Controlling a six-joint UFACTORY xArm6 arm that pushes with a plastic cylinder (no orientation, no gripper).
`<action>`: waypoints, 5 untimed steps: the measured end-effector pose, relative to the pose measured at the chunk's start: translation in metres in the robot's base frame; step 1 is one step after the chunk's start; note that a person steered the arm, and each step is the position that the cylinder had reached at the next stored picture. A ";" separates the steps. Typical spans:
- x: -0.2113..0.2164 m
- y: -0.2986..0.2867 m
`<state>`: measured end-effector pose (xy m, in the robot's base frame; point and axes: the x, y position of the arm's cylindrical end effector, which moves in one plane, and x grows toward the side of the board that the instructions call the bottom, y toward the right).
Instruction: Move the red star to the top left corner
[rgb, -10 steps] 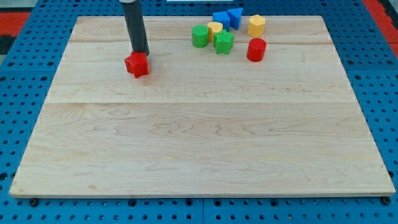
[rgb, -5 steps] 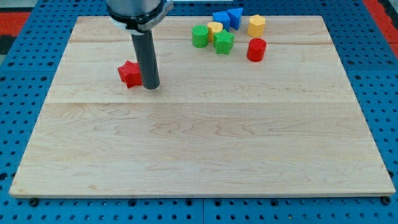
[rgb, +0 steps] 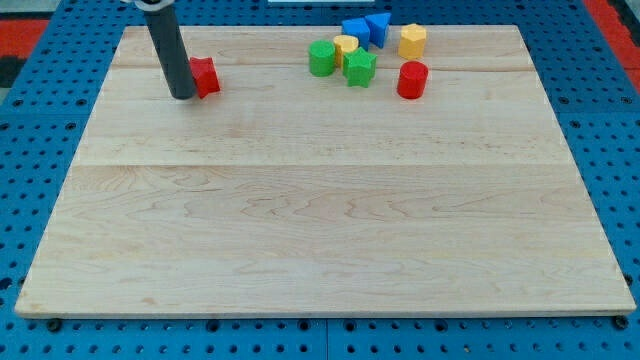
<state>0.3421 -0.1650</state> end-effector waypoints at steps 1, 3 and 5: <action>0.019 0.040; -0.058 -0.008; -0.047 0.010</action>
<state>0.2946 -0.1550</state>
